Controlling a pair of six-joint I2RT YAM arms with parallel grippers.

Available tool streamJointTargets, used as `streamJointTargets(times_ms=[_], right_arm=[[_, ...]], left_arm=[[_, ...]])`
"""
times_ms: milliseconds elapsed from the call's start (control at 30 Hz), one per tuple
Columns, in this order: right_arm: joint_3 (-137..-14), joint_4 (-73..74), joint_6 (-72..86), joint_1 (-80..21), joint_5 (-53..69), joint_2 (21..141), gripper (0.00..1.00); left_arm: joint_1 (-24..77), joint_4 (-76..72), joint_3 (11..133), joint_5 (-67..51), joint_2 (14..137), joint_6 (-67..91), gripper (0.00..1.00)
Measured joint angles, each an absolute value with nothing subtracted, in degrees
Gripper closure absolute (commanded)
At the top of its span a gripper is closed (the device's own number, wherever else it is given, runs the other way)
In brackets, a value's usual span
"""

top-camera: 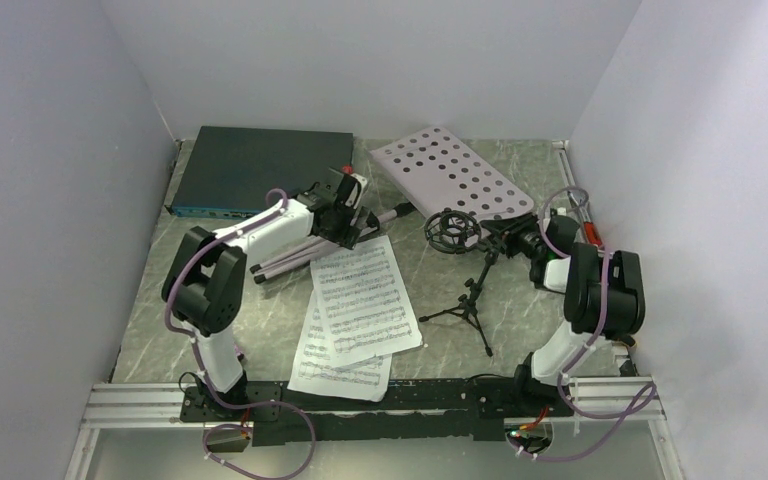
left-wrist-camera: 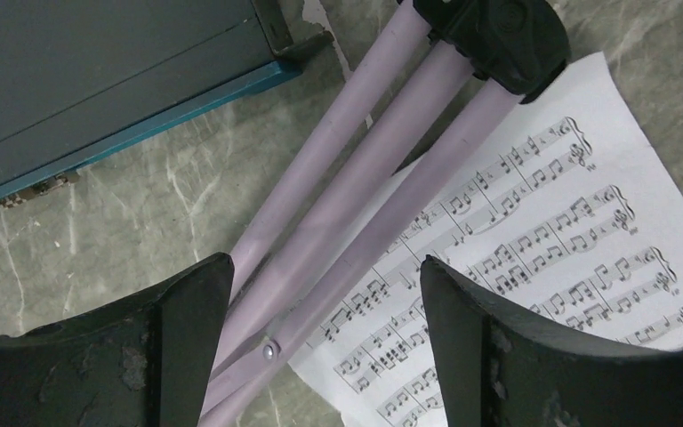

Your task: Set up the instrument practice props

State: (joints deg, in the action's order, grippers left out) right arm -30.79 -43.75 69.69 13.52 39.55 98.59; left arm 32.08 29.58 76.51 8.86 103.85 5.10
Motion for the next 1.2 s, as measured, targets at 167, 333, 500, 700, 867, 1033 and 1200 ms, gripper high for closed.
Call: streamJointTargets(times_ms=[167, 333, 500, 700, 867, 1033, 1200], right_arm=[[-34.15, -34.54, 64.03, 13.39, 39.51, 92.86, 1.0], [-36.73, -28.49, 61.58, 13.04, 39.48, 91.05, 1.0], [-38.89, -23.77, 59.75, 11.9, 38.76, 88.99, 1.0], [-42.09, -19.18, 58.83, 10.39, 36.77, 86.17, 1.0], [-44.12, -15.75, 57.84, 9.3, 35.48, 83.7, 1.0], [-44.16, -13.78, 56.88, 9.23, 34.35, 82.81, 0.82], [-41.36, -17.96, 56.9, 9.63, 34.06, 83.92, 0.73]], left_arm=[[32.1, 29.08, 77.3, 9.67, 106.91, 4.25, 0.23], [32.12, 28.51, 77.3, 10.2, 108.16, 3.57, 0.3], [32.29, 27.99, 77.3, 10.33, 108.16, 2.66, 0.4], [32.8, 26.98, 77.3, 10.9, 108.38, 2.48, 0.47], [33.12, 26.55, 77.28, 10.96, 108.38, 2.07, 0.6], [34.13, 25.89, 77.3, 11.22, 108.42, -1.19, 0.9], [36.23, 26.06, 77.3, 12.21, 108.81, -6.96, 0.97]])
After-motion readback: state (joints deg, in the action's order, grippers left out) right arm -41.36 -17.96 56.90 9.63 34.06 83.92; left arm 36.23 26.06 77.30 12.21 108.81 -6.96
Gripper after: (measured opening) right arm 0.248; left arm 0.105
